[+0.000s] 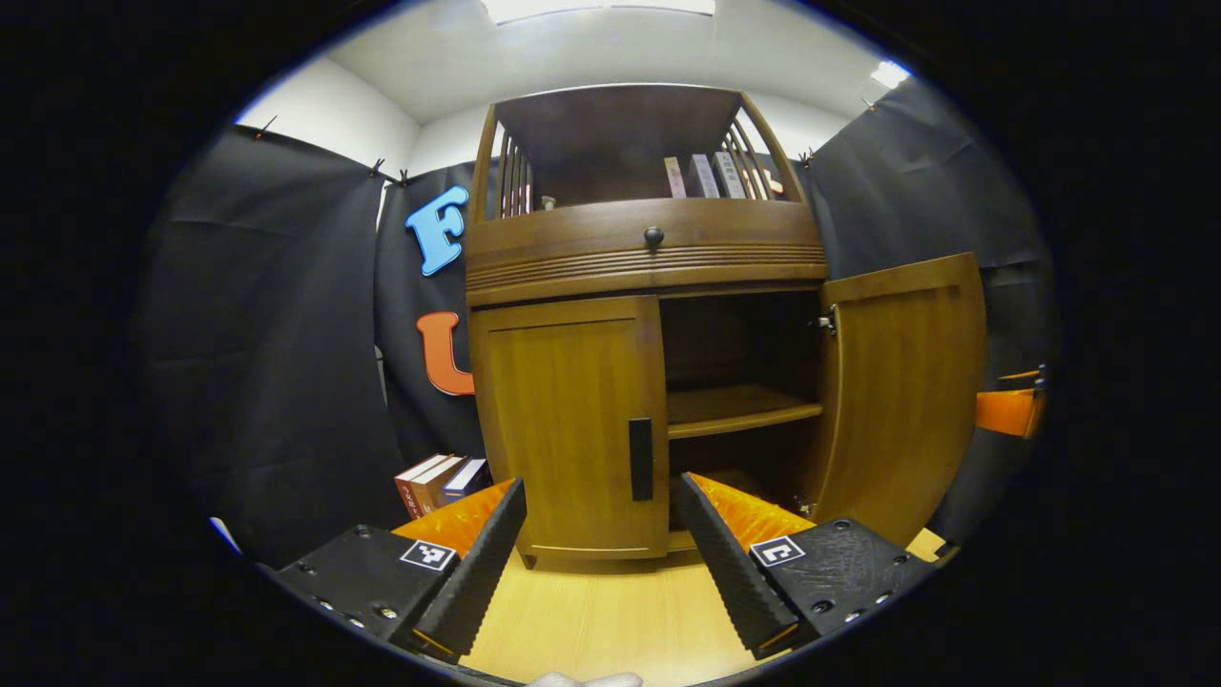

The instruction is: Open the right door of the double-door shoe cabinet with the right hand, and open the left door with the left hand.

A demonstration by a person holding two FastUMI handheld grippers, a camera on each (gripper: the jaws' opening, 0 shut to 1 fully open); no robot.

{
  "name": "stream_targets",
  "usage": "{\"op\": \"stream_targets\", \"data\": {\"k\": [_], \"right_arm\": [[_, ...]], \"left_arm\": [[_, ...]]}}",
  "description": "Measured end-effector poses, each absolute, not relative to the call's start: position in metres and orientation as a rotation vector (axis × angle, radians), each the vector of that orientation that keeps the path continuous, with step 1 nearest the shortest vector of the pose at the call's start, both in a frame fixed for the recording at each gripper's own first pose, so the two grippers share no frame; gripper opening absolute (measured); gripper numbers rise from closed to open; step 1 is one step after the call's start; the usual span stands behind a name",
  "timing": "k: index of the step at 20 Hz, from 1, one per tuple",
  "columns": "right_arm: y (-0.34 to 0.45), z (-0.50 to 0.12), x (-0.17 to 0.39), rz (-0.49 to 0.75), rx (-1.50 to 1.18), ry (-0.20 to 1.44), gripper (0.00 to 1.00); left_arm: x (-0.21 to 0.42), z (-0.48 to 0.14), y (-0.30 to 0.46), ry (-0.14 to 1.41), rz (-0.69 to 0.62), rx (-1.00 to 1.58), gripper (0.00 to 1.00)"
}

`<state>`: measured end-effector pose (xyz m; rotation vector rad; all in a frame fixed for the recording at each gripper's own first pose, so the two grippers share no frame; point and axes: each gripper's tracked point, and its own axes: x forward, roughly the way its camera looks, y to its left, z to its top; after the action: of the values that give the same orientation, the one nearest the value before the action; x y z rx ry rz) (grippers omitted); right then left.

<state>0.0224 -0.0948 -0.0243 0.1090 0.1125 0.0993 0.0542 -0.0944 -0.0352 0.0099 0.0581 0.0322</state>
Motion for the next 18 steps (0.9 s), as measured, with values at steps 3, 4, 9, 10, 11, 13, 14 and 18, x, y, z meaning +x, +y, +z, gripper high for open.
{"op": "stream_targets", "data": {"k": [3,4,9,10,11,13,14,18], "right_arm": [[-0.071,-0.027,0.02,0.05,0.079,0.124,0.99],[-0.063,-0.03,0.017,0.035,0.069,0.136,1.0],[-0.049,-0.027,0.011,-0.052,0.037,0.162,1.0],[-0.049,-0.025,0.012,-0.066,0.033,0.17,1.0],[-0.05,-0.024,0.013,-0.079,0.031,0.176,1.0],[-0.053,-0.018,0.017,-0.106,0.019,0.183,1.0],[-0.054,-0.017,0.019,-0.119,0.011,0.188,1.0],[-0.056,-0.015,0.027,-0.145,-0.004,0.205,1.0]], "left_arm": [[0.096,-0.05,-0.088,0.047,-0.019,0.01,1.0],[0.11,-0.051,-0.086,0.033,-0.032,0.019,0.96],[0.185,-0.077,-0.101,0.031,-0.088,-0.003,0.96],[0.199,-0.08,-0.105,0.029,-0.094,-0.007,0.96],[0.213,-0.084,-0.107,0.027,-0.093,-0.007,0.96],[0.239,-0.092,-0.111,0.026,-0.09,-0.007,0.95],[0.25,-0.097,-0.113,0.031,-0.09,-0.015,0.93],[0.284,-0.112,-0.124,0.053,-0.1,-0.03,0.86]]}}
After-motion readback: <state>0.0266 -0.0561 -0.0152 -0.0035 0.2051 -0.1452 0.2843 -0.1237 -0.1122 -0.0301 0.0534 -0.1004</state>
